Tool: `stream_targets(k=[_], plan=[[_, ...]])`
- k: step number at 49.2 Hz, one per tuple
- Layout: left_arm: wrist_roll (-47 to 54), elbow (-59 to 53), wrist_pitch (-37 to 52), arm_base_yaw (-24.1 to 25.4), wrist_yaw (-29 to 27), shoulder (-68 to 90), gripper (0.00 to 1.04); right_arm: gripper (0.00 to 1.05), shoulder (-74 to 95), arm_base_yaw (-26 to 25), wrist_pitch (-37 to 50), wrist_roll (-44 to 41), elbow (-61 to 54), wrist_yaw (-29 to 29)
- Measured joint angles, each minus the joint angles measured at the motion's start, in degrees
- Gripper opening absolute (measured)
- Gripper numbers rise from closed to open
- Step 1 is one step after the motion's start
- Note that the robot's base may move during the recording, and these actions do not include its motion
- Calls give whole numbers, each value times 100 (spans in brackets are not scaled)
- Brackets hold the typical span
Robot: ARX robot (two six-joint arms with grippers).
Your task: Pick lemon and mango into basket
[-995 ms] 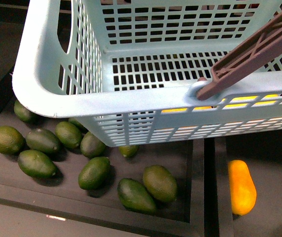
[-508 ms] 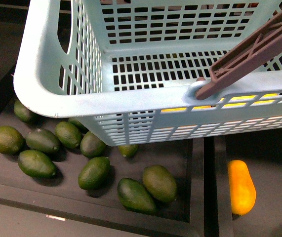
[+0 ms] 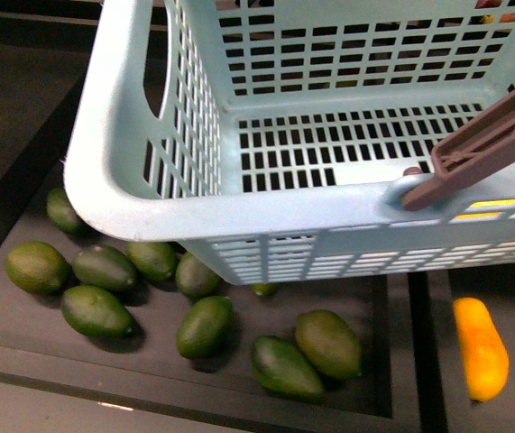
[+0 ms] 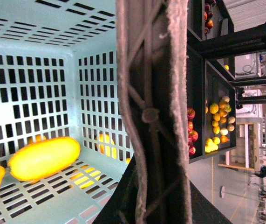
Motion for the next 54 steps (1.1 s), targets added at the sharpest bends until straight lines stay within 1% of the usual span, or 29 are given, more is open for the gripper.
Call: stream_targets(k=[25,40,54], plan=[[39,0,0,90,-170,0,6,96,-9,0,-9,0,0,-11],[28,0,0,85,-76,-2,6,96,-13,0,-7,-2,0,-13],[37,0,-2,114,-109,-2,6,96,-15,-15,-7,-4,-9,-61]])
